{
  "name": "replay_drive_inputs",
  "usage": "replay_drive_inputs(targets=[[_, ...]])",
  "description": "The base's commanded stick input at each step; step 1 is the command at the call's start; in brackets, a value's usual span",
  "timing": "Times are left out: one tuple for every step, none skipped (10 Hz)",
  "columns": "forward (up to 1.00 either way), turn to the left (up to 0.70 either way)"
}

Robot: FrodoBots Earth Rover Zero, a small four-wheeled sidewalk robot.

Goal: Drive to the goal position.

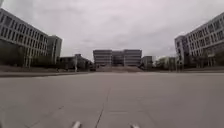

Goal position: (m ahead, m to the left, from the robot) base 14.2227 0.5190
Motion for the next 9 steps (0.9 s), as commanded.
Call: replay_drive_inputs(targets=[[1.00, 0.00], [1.00, -0.02], [1.00, -0.04], [1.00, -0.04], [1.00, -0.04], [1.00, -0.04], [1.00, -0.04], [1.00, -0.04], [1.00, -0.25]])
